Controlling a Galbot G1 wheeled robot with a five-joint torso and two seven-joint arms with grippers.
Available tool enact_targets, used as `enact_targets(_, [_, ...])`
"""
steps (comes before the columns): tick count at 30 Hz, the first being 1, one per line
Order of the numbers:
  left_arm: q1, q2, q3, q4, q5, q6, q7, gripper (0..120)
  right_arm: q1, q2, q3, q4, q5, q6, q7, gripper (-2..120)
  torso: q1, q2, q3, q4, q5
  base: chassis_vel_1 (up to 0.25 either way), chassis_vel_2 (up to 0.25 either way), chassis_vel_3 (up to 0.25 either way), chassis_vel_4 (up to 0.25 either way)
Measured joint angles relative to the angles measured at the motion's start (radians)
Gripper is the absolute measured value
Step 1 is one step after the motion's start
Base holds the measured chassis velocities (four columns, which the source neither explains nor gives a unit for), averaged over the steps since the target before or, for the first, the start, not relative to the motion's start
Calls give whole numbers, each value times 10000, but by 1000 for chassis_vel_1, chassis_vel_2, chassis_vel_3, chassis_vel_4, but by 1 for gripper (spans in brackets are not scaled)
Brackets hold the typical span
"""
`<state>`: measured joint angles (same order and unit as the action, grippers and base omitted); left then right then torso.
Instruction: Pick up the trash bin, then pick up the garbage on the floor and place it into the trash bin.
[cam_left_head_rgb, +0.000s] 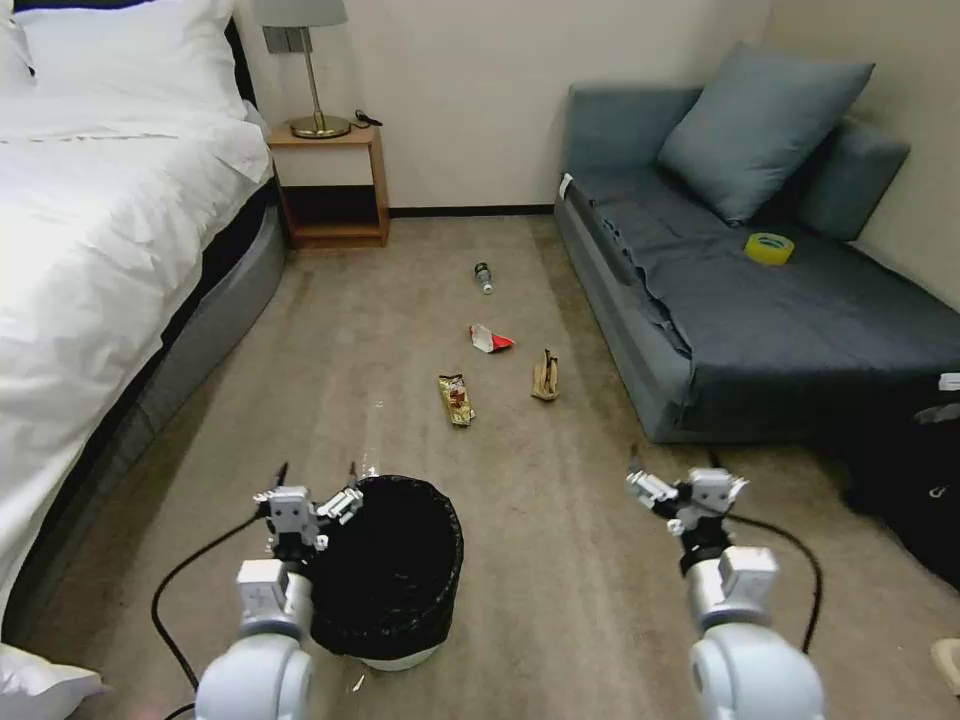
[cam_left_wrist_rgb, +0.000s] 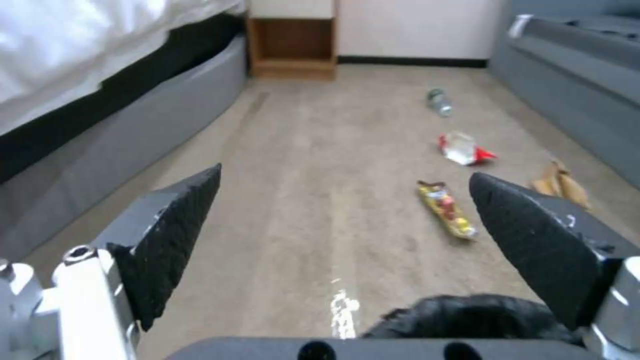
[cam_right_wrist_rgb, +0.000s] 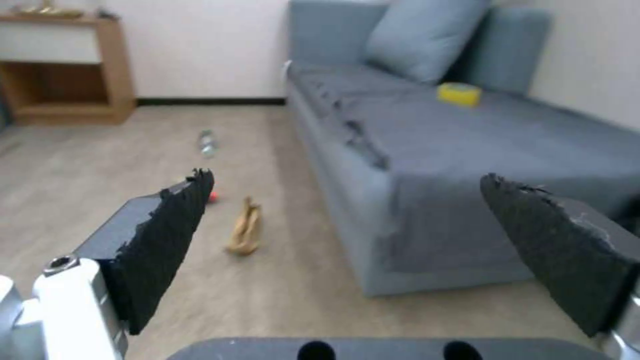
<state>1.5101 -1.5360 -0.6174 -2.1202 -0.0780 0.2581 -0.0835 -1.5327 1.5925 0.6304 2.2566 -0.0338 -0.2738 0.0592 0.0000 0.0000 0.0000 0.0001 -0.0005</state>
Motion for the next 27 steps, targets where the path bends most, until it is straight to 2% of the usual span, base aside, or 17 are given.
enact_targets(2, [-48,-31,-175,-387,-280,604,-168,100,-88,-23,59,137,124,-85,147,100,0,0,0,-3,1,0,0,0,0])
enact_targets(3, [48,153,-275,-692,-477,773,-211,100,-125,-35,81,177,163,-94,200,100,0,0,0,-2,6,0,0,0,0])
enact_targets(5, [131,303,-318,-865,-617,860,-248,100,-163,-48,88,205,195,-95,234,100,0,0,0,0,11,0,0,0,0])
enact_targets(7, [286,513,-296,-1165,-960,1047,-291,100,-219,-81,103,238,250,-96,264,100,0,0,0,0,-1,0,0,0,0])
enact_targets(11, [351,600,-281,-1340,-1129,1159,-370,100,-227,-99,116,255,274,-96,278,100,0,0,0,0,1,0,0,0,0])
enact_targets(14, [513,784,-216,-1787,-1486,1542,-639,100,-249,-149,166,272,319,-96,292,100,0,0,0,-1,4,0,0,0,0])
enact_targets(16, [662,999,-185,-2237,-1883,2240,-1120,100,-279,-192,192,335,349,-104,291,100,0,0,0,-1,6,0,0,0,0])
enact_targets(18, [691,1055,-166,-2332,-2051,2472,-1280,100,-288,-199,193,341,352,-105,290,100,0,0,0,0,5,0,0,0,0])
enact_targets(21, [781,1452,-81,-3042,-3789,4421,-2804,100,-312,-217,197,424,385,-118,275,100,0,0,0,-1,5,0,0,0,0])
enact_targets(22, [781,1452,-81,-3042,-3789,4421,-2804,100,-312,-217,197,424,385,-118,275,100,0,0,0,-1,5,0,0,0,0])
enact_targets(23, [779,1594,-105,-3178,-4310,4818,-3266,100,-342,-249,215,462,413,-122,265,100,0,0,0,-1,5,0,0,0,0])
enact_targets(25, [765,1658,-98,-3123,-4464,4887,-3400,100,-365,-281,226,479,426,-122,262,100,0,0,0,0,5,0,0,0,0])
enact_targets(27, [733,1752,12,-2553,-4506,4905,-3546,100,-397,-328,244,512,458,-122,252,100,0,0,0,-1,5,0,0,0,0])
